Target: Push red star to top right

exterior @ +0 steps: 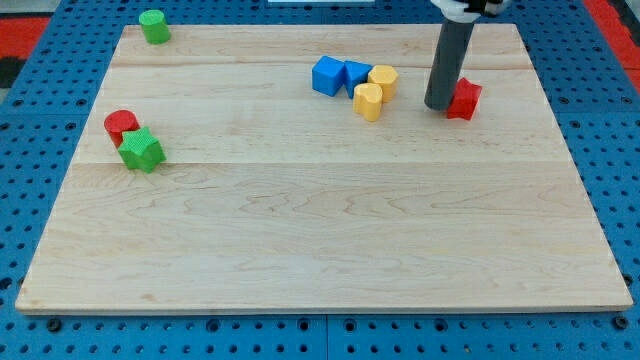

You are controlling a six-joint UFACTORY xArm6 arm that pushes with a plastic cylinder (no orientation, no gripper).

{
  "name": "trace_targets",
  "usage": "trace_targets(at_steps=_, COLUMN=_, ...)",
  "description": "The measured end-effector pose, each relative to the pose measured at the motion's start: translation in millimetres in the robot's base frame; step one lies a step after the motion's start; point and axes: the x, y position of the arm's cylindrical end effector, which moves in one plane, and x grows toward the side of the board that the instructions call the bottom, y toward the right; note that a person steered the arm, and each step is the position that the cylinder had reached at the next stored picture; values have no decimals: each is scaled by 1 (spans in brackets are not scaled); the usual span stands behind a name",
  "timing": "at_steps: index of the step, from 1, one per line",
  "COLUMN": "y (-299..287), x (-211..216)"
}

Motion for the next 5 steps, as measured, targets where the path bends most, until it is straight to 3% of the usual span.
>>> trace_targets(at_steps=3, y=15, x=2)
trace_targets(at_steps=5, y=62, x=24)
